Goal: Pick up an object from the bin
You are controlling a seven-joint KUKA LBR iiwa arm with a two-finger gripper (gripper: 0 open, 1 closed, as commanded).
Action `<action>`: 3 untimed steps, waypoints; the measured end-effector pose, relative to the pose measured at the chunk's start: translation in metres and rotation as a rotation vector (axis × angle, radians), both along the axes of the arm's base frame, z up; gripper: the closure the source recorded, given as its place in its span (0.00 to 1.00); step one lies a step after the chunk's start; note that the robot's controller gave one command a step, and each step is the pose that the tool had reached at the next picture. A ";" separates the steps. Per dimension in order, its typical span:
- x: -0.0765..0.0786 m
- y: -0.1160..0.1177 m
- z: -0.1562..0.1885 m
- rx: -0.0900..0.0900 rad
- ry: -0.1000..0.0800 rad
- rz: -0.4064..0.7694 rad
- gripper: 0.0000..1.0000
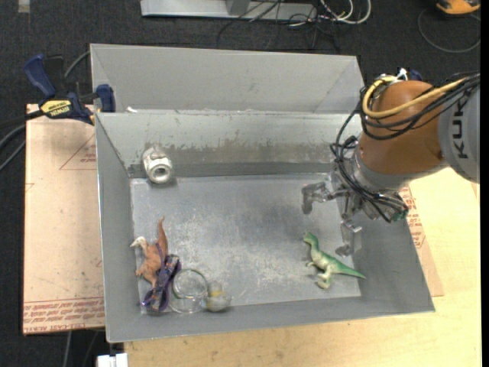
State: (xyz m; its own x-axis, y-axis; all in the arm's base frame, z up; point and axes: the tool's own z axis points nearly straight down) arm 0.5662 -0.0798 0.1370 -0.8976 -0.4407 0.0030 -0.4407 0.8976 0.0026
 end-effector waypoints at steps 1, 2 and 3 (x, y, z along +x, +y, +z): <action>-0.047 -0.013 -0.013 0.002 0.006 0.014 0.00; -0.063 -0.031 0.007 0.001 -0.001 -0.018 0.00; -0.066 -0.037 -0.045 0.003 0.004 0.006 0.00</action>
Offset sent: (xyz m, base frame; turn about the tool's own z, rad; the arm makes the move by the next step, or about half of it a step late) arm -0.0639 -0.0309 0.0070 0.0141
